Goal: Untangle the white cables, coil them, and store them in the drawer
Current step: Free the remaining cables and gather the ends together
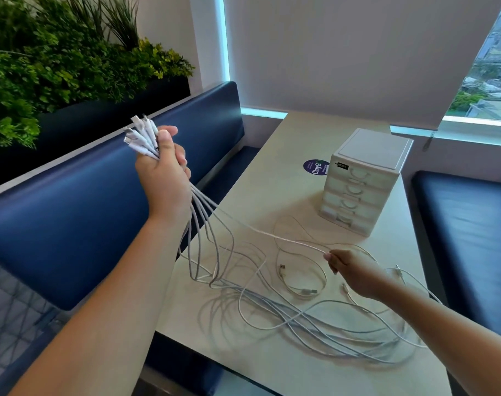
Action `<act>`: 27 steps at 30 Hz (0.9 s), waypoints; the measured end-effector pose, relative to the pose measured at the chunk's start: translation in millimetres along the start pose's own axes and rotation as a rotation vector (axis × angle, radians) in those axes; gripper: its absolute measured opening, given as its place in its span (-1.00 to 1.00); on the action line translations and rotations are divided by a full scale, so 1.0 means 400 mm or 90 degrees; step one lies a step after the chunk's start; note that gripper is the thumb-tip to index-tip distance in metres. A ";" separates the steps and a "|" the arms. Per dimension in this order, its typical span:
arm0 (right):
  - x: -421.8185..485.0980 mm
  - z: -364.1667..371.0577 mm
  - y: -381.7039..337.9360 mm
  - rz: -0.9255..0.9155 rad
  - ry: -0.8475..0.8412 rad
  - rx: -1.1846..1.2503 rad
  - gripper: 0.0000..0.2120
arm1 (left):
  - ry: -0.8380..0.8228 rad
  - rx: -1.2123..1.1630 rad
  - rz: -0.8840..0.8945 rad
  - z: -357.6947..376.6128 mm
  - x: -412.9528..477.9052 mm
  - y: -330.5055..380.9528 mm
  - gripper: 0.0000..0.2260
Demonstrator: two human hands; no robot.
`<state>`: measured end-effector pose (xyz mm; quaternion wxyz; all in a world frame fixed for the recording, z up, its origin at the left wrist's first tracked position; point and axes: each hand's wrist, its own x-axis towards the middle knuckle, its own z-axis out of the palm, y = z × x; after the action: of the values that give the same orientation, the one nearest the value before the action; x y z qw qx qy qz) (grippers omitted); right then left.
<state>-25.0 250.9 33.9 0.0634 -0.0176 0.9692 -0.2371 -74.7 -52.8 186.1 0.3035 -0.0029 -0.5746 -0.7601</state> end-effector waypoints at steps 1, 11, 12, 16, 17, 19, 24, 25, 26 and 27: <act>-0.003 -0.016 -0.014 -0.021 0.006 -0.009 -0.62 | -0.030 0.024 -0.005 -0.001 -0.004 -0.008 -0.79; -0.015 -0.165 -0.254 -0.260 0.101 -0.104 -0.64 | -0.523 0.358 -0.098 0.076 -0.171 -0.035 -0.74; -0.014 -0.174 -0.264 -0.269 0.109 -0.106 -0.66 | -0.533 0.375 -0.107 0.080 -0.174 -0.037 -0.74; -0.007 -0.197 -0.276 -0.290 0.112 -0.121 -0.67 | -0.574 0.474 -0.134 0.078 -0.153 -0.045 -0.64; -0.005 -0.199 -0.276 -0.293 0.103 -0.124 -0.66 | -0.589 0.488 -0.139 0.079 -0.147 -0.043 -0.62; -0.003 -0.196 -0.276 -0.300 0.083 -0.129 -0.64 | -0.608 0.500 -0.138 0.077 -0.138 -0.038 -0.66; 0.024 -0.204 -0.208 -0.252 0.109 -0.085 -0.66 | -0.517 0.502 -0.043 0.042 -0.089 -0.012 -0.78; 0.031 -0.211 -0.180 -0.232 0.121 -0.070 -0.66 | -0.479 0.499 -0.018 0.030 -0.071 -0.006 -0.77; 0.039 -0.215 -0.150 -0.215 0.131 -0.058 -0.67 | -0.443 0.492 0.001 0.018 -0.054 0.000 -0.76; 0.045 -0.218 -0.120 -0.201 0.140 -0.047 -0.67 | -0.411 0.480 0.011 0.007 -0.040 0.004 -0.75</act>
<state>-54.2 247.1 130.6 -0.0812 -0.1455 0.9637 -0.2088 -61.7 -43.4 182.7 0.0959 -0.1331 -0.8742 -0.4571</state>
